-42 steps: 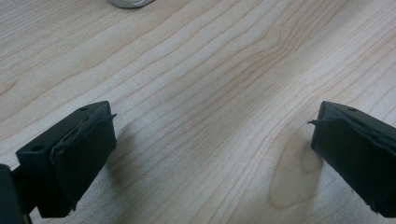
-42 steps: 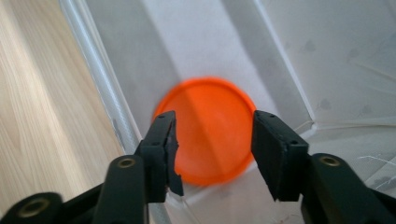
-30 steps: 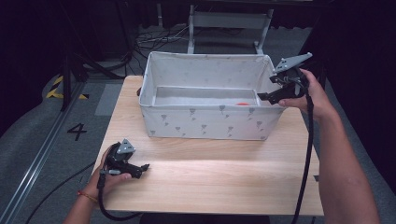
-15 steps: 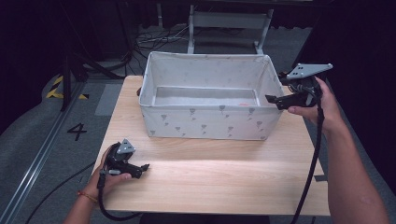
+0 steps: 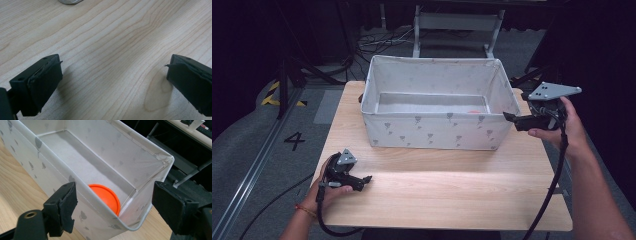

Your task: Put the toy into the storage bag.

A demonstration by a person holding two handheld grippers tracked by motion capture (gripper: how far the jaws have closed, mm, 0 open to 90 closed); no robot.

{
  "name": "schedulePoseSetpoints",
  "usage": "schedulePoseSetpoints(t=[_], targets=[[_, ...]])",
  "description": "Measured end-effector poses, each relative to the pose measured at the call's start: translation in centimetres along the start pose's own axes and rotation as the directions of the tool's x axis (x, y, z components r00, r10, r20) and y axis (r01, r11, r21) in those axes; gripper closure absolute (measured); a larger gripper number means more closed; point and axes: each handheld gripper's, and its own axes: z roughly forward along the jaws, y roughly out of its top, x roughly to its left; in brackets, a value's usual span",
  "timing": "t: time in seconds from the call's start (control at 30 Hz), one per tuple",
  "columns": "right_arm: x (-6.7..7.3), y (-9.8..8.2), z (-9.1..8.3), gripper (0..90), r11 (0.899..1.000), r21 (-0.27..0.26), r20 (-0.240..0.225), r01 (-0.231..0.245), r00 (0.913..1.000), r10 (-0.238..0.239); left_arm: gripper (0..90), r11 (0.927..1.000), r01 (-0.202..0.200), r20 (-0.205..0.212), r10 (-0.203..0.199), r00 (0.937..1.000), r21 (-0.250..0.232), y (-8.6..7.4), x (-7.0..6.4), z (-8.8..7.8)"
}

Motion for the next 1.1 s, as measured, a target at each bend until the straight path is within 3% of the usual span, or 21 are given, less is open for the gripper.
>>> schedulePoseSetpoints(t=[0.2,0.33,0.5,0.7,1.1], targets=[[0.4,-1.6,-0.5,22.3,1.000,-0.008,-0.043,-0.016,0.9990,0.016,0.5,1.0000,0.000,-0.001,0.000,1.0000,0.000,0.0,0.0,0.0],[1.2,-2.7,-0.6,21.3,1.000,0.009,-0.024,0.017,0.9996,-0.017,0.5,1.0000,0.000,0.000,0.000,1.0000,0.000,0.0,0.0,0.0],[2.2,-4.5,-0.6,20.6,1.000,-0.002,-0.006,0.013,0.9999,-0.013,0.5,1.0000,0.004,-0.002,-0.004,1.0000,0.000,0.0,0.0,0.0],[3.1,-6.6,-0.2,20.6,1.000,0.021,-0.001,0.012,0.9999,-0.012,0.5,1.0000,0.005,-0.002,-0.005,1.0000,0.001,0.0,0.0,0.0],[4.5,-11.5,2.5,21.8,0.991,0.133,-0.019,0.033,0.9994,-0.030,0.5,1.0000,0.006,-0.003,-0.006,1.0000,0.002,0.0,-0.1,0.0]])
